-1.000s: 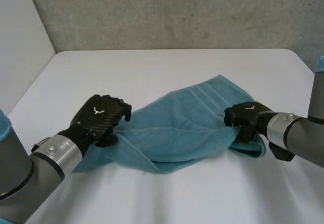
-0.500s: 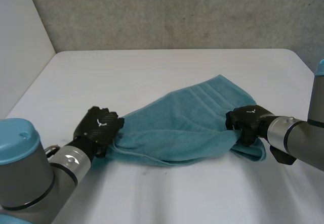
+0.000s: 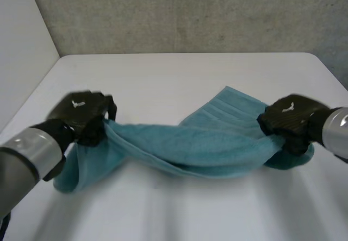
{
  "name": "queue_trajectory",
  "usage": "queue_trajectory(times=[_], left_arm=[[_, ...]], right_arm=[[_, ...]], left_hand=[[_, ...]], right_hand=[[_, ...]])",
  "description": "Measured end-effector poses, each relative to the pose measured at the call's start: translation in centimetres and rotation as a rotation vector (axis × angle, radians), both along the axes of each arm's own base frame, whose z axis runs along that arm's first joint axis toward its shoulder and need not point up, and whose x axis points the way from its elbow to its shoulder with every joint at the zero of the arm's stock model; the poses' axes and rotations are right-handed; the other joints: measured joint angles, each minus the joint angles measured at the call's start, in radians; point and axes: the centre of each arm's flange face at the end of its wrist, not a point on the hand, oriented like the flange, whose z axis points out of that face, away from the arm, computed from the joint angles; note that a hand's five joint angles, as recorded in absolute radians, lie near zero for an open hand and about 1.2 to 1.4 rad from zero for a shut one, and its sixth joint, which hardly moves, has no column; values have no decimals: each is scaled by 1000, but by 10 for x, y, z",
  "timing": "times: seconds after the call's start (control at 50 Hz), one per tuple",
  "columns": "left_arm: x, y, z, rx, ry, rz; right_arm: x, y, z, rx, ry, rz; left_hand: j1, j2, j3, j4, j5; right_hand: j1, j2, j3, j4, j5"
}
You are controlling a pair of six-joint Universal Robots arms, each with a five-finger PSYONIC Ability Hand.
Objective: Fold the laundry
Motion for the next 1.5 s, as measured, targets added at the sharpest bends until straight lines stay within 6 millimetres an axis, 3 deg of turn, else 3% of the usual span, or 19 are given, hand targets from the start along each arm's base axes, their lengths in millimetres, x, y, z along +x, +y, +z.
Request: queue_trajectory(times=[0.14,0.24,0.3,0.36,0.38,0.4,0.42,0.44,0.46,0.52,0.56,0.64,0.76,0.82,0.94,1.0,1.1,1.26,1.5], left_arm=[[-14,-46,-50,114,-95,-26],[-32,-89,-39,-12,-100,-44],[-48,-124,2,-219,-47,-38],[-52,-135,24,-319,-13,-29],[-57,-152,72,-530,73,4],[-58,-156,88,-597,105,16],[-58,-156,88,-597,105,16],[-55,-161,134,-780,202,53],[-54,-161,146,-829,232,63],[-46,-160,176,-941,314,94],[-43,-161,179,-950,329,103],[-35,-166,162,-891,318,124],[-31,-173,104,-718,249,126],[-32,-174,53,-585,199,116],[-32,-169,-21,-392,129,108],[-30,-162,-53,-305,96,109],[-25,-144,-85,-191,51,110],[-16,-109,-74,-155,37,103],[-19,-51,-49,-203,4,37]], right_arm=[[10,-42,-50,65,95,-56],[31,-85,-49,-108,80,-95],[50,-124,-7,-382,-22,-153],[56,-135,15,-490,-76,-177],[63,-151,64,-707,-210,-222],[64,-154,81,-776,-257,-234],[64,-154,81,-776,-257,-234],[64,-155,128,-958,-395,-257],[63,-154,139,-999,-428,-259],[59,-143,172,-1112,-524,-259],[57,-140,176,-1124,-537,-255],[57,-135,159,-1063,-513,-234],[62,-132,102,-879,-426,-192],[70,-128,53,-734,-372,-149],[83,-117,-26,-506,-284,-101],[85,-109,-66,-375,-225,-93],[81,-96,-108,-201,-159,-106],[73,-86,-112,-95,-208,-159],[66,-70,-80,-97,-309,-199]], left_hand=[[0,0,0,0,0],[0,0,0,0,0],[0,0,0,0,0],[0,0,0,0,0],[0,0,0,0,0],[0,0,1,0,0],[0,0,1,0,0],[0,0,1,0,0],[0,0,1,0,0],[0,0,1,0,0],[0,0,1,0,0],[0,0,1,0,0],[8,0,1,0,0],[9,1,1,0,0],[9,2,3,0,0],[9,2,3,0,0],[9,-18,-4,-21,0],[-355,-418,-406,-419,-389],[-440,-516,-501,-519,-487]], right_hand=[[0,0,0,0,0],[0,5,0,1,0],[0,6,0,2,0],[0,6,0,3,0],[0,6,0,3,0],[0,6,0,3,0],[0,6,0,3,0],[0,6,0,3,0],[0,6,0,3,0],[0,6,0,3,0],[0,6,0,3,0],[0,6,0,3,0],[0,6,0,3,0],[0,6,0,3,0],[0,6,0,3,0],[0,6,0,3,0],[0,6,0,3,0],[0,6,0,3,0],[0,6,0,3,0]])
